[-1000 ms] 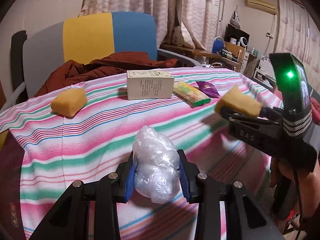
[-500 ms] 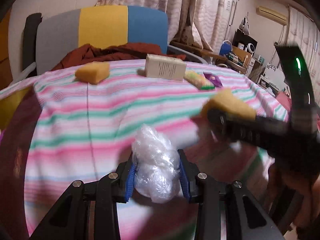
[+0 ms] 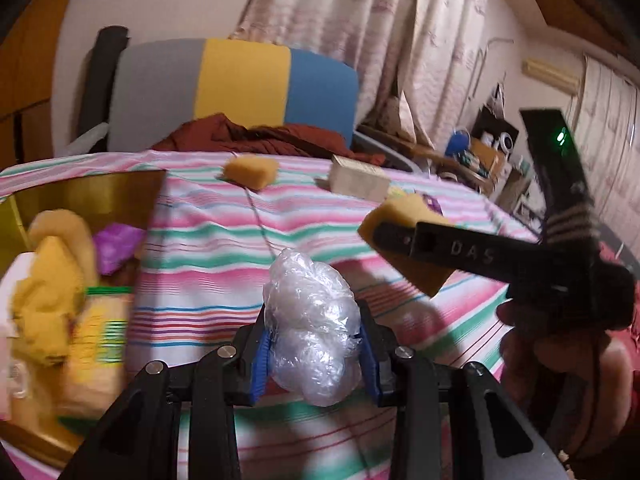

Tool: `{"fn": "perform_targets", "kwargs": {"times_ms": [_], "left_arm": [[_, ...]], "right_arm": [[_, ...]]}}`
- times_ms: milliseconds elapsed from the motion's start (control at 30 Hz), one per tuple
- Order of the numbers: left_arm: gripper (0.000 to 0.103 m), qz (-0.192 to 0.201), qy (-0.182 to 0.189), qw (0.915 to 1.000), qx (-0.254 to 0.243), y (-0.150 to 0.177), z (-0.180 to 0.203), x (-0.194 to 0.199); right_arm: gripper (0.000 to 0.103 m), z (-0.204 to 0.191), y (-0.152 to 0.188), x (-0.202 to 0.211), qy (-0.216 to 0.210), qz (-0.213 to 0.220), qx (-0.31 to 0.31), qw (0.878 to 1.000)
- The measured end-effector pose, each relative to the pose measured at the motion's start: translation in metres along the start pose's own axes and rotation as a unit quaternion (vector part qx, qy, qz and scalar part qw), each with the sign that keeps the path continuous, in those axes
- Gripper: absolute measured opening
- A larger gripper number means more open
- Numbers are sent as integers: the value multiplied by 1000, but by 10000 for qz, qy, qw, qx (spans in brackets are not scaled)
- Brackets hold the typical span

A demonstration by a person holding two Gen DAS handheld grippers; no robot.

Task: Organize objects
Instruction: 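Carry the bundle and sponge over the gold tray and open both tools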

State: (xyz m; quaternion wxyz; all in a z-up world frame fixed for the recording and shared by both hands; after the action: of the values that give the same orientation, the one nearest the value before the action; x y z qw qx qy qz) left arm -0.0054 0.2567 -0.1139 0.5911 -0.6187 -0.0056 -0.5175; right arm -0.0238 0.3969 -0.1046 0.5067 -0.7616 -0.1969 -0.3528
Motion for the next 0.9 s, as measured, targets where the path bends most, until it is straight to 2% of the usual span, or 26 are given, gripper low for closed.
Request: {"fn": "perform_targets", "kwargs": {"times_ms": [167, 300, 567, 733, 900], "left_arm": [[37, 261, -52, 9992, 288, -7, -30, 35], [37, 435, -230, 9975, 501, -14, -60, 55], [37, 613, -702, 9896, 1093, -28, -145, 84], [37, 572, -1031, 9829, 1412, -37, -201, 93], [37, 431, -1261, 9756, 1745, -39, -249, 94]], "right_arm": [[59, -47, -1, 3, -331, -7, 306, 9990], [59, -88, -3, 1, -600, -45, 595, 9964], [59, -171, -15, -16, -952, -228, 1438, 9848], [59, -219, -28, -41, -972, -357, 2121, 9717], [61, -250, -41, -78, -1008, -643, 2331, 9651]]}}
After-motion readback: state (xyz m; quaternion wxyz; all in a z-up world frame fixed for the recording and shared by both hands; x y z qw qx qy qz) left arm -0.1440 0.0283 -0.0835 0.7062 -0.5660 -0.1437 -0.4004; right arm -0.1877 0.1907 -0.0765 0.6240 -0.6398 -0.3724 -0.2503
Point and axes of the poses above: each gripper's, at about its wrist camera, not at the fingertips, and x roughly against the way its jaws point, z to its right, y to its underside, the point moved 10 cm from there along -x, roughly the way its jaws point, and after that the axes turned 7 degrees about -z, right-handed, at the moved point
